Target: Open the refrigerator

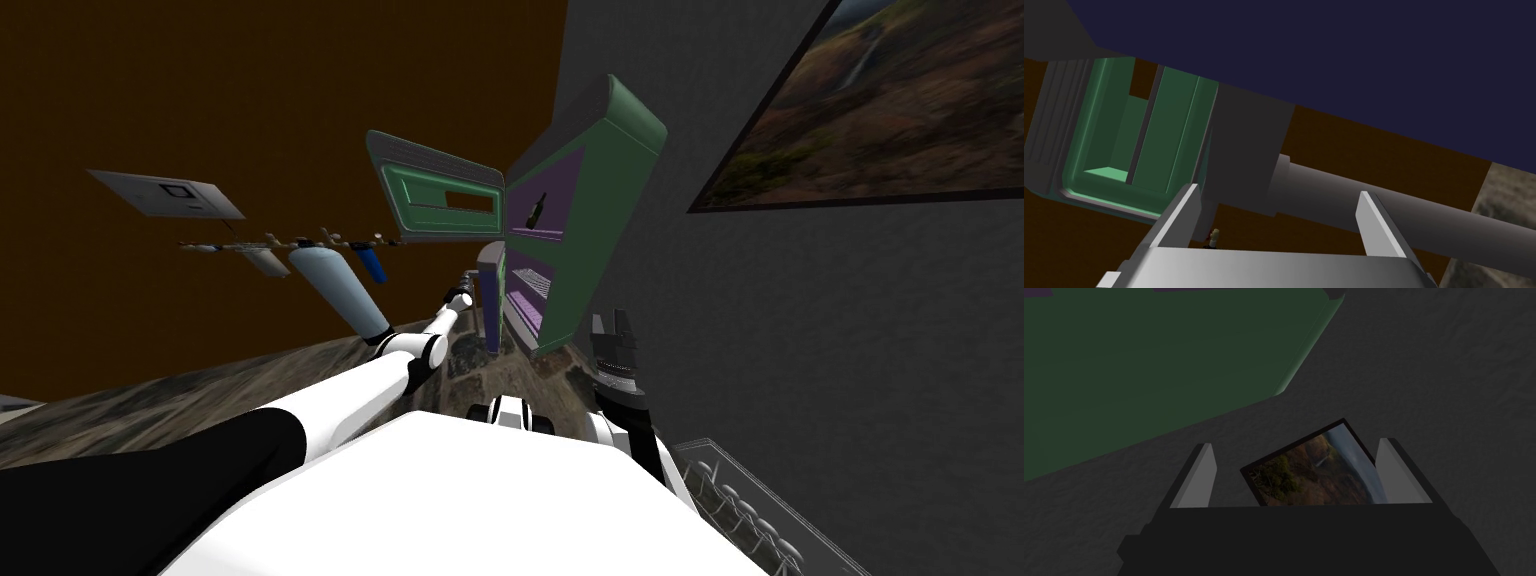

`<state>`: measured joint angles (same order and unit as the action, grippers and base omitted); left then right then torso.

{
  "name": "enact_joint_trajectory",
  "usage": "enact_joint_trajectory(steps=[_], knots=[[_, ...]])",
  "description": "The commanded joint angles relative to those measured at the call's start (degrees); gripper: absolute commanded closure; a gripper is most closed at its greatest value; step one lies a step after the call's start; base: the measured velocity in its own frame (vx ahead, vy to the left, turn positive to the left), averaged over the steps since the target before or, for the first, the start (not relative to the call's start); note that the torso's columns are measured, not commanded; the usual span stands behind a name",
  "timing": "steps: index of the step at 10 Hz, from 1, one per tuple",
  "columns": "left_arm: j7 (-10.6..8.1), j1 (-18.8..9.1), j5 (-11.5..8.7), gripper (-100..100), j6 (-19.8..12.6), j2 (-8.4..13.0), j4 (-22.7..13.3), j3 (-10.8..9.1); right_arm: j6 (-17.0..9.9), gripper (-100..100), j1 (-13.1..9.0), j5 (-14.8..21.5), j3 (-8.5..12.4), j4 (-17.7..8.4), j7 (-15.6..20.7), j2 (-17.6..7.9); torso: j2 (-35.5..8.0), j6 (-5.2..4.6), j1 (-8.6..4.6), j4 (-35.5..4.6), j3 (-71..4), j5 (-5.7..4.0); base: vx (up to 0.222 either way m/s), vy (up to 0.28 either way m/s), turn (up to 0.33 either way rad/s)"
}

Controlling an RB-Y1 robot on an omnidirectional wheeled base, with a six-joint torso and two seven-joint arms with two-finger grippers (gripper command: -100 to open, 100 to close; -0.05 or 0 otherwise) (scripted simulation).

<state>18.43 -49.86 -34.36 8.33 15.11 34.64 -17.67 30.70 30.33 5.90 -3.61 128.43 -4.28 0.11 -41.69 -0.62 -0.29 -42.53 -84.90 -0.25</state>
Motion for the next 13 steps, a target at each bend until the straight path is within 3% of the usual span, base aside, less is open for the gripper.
enact_joint_trajectory(steps=[1,2,4,7,8,11,13], knots=[[-1.54,5.5,1.3,100,-2.4,-0.3,7.2,1.06,0.0,0,0.0,0.0,0.0,0.0,0.0,0.0,0.3,0.24,0.07,0.3,-0.2,0.1,0.172,-0.016,0.113],[-1.71,7.1,1.3,100,-2.4,-0.3,8.7,1.21,0.0,0,0.0,0.0,0.0,0.0,0.0,0.0,0.6,0.09,0.18,0.5,-0.4,0.14,0.083,-0.016,0.032],[-1.71,7.1,1.3,100,-2.4,-0.3,11.3,1.21,0.0,0,0.0,0.0,0.0,0.0,0.0,0.0,0.3,-0.18,0.07,0.3,-0.2,0.13,0.002,-0.01,0.001],[-1.71,7.1,1.3,100,-2.4,-0.3,11.3,1.21,0.0,0,0.0,0.0,0.0,0.0,0.0,0.0,0.2,-0.29,-0.18,0.1,-0.1,-0.06,-0.009,0.005,-0.004],[-4.24,10.8,2.4,100,-4.5,-0.5,13.1,2.8,0.0,0,0.0,0.0,0.0,0.0,0.0,0.0,0.2,-0.19,-0.18,0.1,-0.1,-0.06,0.167,-0.02,0.133],[-4.24,15.3,2.4,100,-4.5,-0.5,16.3,2.8,0.0,0,0.0,0.0,0.0,0.0,0.0,0.0,0.9,-0.3,0.25,0.9,-0.7,0.33,0.09,-0.023,0.029],[-4.24,15.4,2.4,100,-4.5,-0.5,19.9,2.8,0.0,0,0.0,0.0,0.0,0.0,0.0,0.0,0.7,-0.06,0.49,0.9,-0.5,0.46,-0.01,0.016,-0.019]])
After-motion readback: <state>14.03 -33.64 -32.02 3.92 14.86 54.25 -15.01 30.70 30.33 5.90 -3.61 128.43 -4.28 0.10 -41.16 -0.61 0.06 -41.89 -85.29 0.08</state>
